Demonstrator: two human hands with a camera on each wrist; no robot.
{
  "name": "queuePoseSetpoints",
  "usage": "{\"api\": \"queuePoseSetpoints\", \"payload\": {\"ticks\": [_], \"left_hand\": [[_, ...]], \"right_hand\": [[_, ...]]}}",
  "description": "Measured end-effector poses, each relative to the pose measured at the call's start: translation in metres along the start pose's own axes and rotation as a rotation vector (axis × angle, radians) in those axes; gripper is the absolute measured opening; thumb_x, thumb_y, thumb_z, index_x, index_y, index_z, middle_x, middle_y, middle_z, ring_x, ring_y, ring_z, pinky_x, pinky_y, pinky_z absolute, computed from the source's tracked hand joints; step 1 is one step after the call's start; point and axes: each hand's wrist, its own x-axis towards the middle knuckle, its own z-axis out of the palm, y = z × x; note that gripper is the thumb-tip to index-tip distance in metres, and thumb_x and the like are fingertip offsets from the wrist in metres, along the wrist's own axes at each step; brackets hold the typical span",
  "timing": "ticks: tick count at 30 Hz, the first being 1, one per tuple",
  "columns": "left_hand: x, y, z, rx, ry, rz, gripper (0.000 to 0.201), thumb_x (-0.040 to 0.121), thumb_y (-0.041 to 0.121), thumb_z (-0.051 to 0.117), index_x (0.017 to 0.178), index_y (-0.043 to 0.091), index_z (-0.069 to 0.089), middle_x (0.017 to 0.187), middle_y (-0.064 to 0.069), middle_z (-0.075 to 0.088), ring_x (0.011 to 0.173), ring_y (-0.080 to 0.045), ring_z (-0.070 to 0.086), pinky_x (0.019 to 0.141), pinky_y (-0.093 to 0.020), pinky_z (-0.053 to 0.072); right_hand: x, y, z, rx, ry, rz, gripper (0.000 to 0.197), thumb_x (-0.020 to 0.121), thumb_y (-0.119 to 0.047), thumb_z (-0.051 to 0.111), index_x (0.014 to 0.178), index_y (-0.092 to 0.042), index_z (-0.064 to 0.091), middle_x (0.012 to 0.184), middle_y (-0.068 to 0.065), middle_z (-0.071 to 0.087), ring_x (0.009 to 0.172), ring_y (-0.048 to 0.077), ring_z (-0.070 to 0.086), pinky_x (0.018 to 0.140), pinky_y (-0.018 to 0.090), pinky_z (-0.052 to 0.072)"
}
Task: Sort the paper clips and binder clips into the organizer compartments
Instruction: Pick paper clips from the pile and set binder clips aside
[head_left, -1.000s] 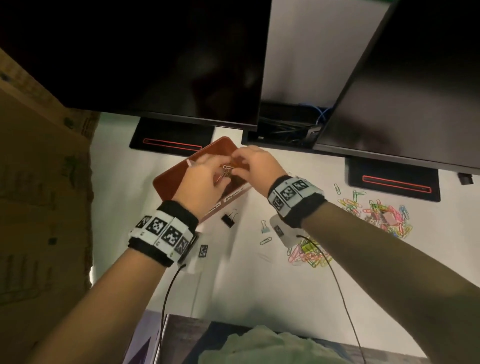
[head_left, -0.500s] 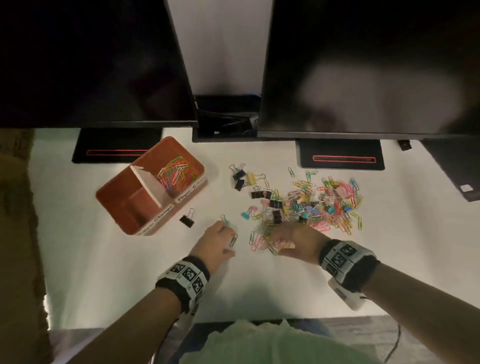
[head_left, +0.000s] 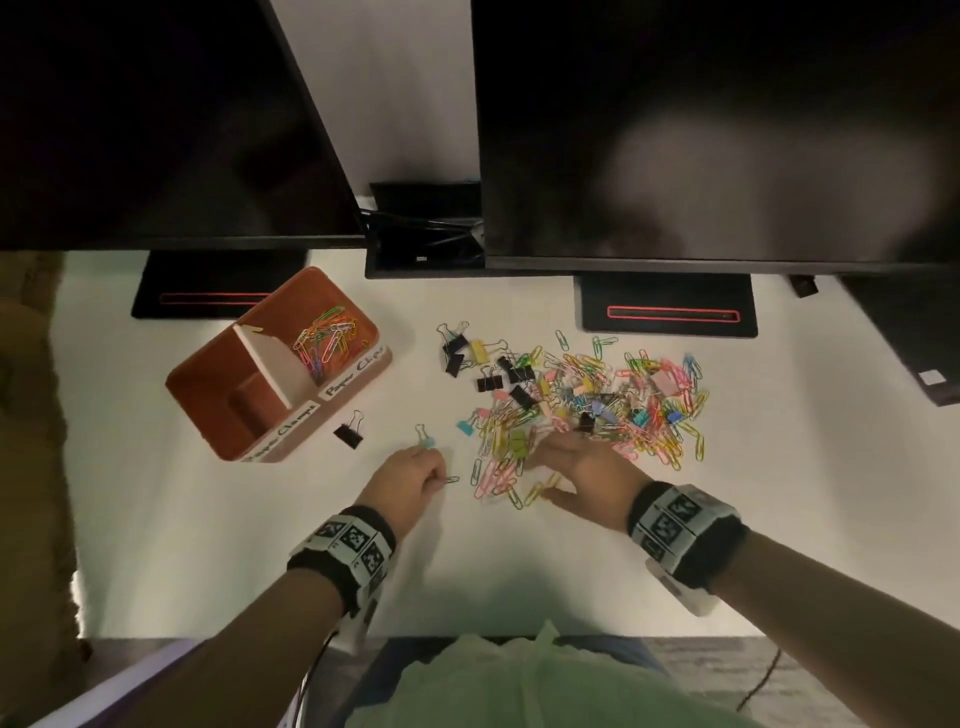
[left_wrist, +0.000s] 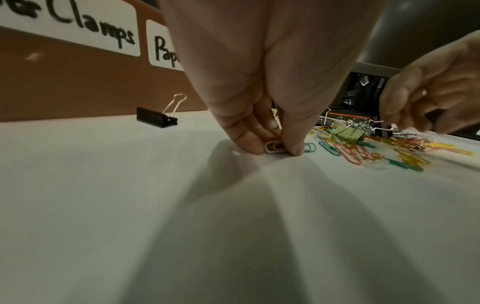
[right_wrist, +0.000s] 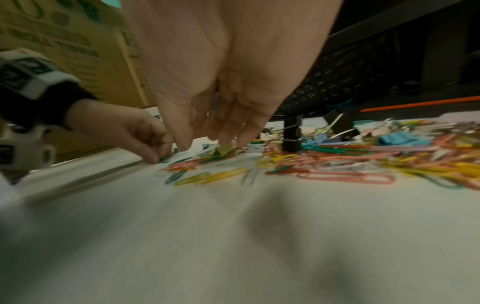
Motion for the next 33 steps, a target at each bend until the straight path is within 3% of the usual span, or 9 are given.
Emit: {"api": "queuePoseSetpoints", "payload": {"ticks": [3, 7, 12, 16, 19, 22, 28, 30, 33], "left_hand": [[0.001, 0.001, 0.001, -0.032, -0.003, -0.004, 0.011, 0.087, 0.011, 0.055, 0.096, 0.013, 0.06, 0.087, 0.001, 0.053, 0.086, -0.017, 0.052, 0.078, -0.025, 0.04], [0.006, 0.01, 0.003, -0.027, -0.033, 0.045, 0.012, 0.087, 0.02, 0.06, 0.089, 0.008, 0.063, 0.091, -0.002, 0.05, 0.084, -0.017, 0.051, 0.086, -0.036, 0.047], [0.005, 0.032, 0.011, -0.043, 0.091, 0.112, 0.018, 0.078, 0.027, 0.071, 0.078, 0.01, 0.063, 0.097, 0.002, 0.046, 0.091, -0.015, 0.048, 0.085, -0.031, 0.046], [0.001, 0.047, 0.03, -0.032, 0.069, 0.041, 0.02, 0.072, 0.03, 0.075, 0.068, 0.015, 0.063, 0.127, 0.003, 0.042, 0.102, -0.014, 0.045, 0.091, -0.032, 0.043], [0.003, 0.045, 0.042, -0.077, 0.097, -0.009, 0.019, 0.072, 0.024, 0.075, 0.068, 0.012, 0.061, 0.124, 0.003, 0.044, 0.097, -0.011, 0.046, 0.089, -0.028, 0.043], [0.008, 0.038, 0.041, -0.167, 0.158, -0.035, 0.019, 0.077, 0.014, 0.069, 0.072, 0.016, 0.051, 0.102, 0.002, 0.05, 0.083, -0.009, 0.048, 0.077, -0.016, 0.04], [0.016, 0.03, 0.023, -0.052, 0.153, 0.015, 0.021, 0.083, 0.016, 0.063, 0.07, 0.019, 0.047, 0.079, -0.002, 0.056, 0.076, -0.018, 0.049, 0.072, -0.035, 0.047], [0.018, 0.03, 0.019, -0.087, 0.136, -0.012, 0.01, 0.084, 0.016, 0.062, 0.083, 0.017, 0.052, 0.082, -0.003, 0.059, 0.079, -0.018, 0.053, 0.075, -0.033, 0.048], [0.022, 0.03, 0.016, -0.121, 0.093, -0.033, 0.028, 0.085, 0.012, 0.061, 0.112, 0.013, 0.056, 0.094, -0.006, 0.063, 0.088, -0.019, 0.057, 0.084, -0.03, 0.047]], "right_hand": [[0.003, -0.011, 0.011, 0.072, -0.173, -0.072, 0.044, 0.089, -0.02, 0.058, 0.132, -0.021, 0.048, 0.134, 0.002, 0.05, 0.122, 0.019, 0.048, 0.102, 0.032, 0.043], [0.02, -0.013, 0.016, 0.018, -0.119, -0.031, 0.056, 0.087, -0.021, 0.06, 0.139, -0.016, 0.04, 0.143, 0.005, 0.04, 0.131, 0.021, 0.039, 0.11, 0.03, 0.033], [0.022, 0.0, 0.008, -0.116, -0.02, 0.045, 0.066, 0.08, -0.03, 0.067, 0.138, -0.021, 0.038, 0.14, 0.003, 0.042, 0.127, 0.024, 0.041, 0.1, 0.045, 0.042], [0.036, -0.004, 0.004, -0.191, -0.182, -0.039, 0.085, 0.077, -0.031, 0.071, 0.144, -0.029, 0.02, 0.151, 0.001, 0.027, 0.135, 0.024, 0.031, 0.106, 0.05, 0.036], [0.05, -0.008, 0.003, -0.257, -0.308, -0.049, 0.092, 0.075, -0.029, 0.073, 0.146, -0.029, 0.014, 0.157, -0.002, 0.009, 0.139, 0.024, 0.023, 0.108, 0.052, 0.032], [0.059, -0.008, -0.001, -0.277, -0.306, -0.053, 0.077, 0.08, -0.027, 0.069, 0.144, -0.022, 0.027, 0.15, 0.002, 0.025, 0.131, 0.024, 0.035, 0.103, 0.044, 0.039], [0.059, -0.002, -0.002, -0.155, -0.177, -0.016, 0.037, 0.087, -0.022, 0.061, 0.123, -0.012, 0.056, 0.113, 0.009, 0.052, 0.106, 0.026, 0.051, 0.088, 0.041, 0.047], [0.058, -0.002, -0.002, -0.146, -0.152, 0.002, 0.03, 0.088, -0.023, 0.06, 0.115, -0.01, 0.06, 0.109, 0.01, 0.054, 0.105, 0.026, 0.049, 0.088, 0.039, 0.045], [0.057, -0.003, 0.0, -0.137, -0.131, 0.017, 0.028, 0.086, -0.022, 0.063, 0.109, -0.007, 0.064, 0.107, 0.011, 0.054, 0.103, 0.026, 0.049, 0.087, 0.037, 0.045]]}}
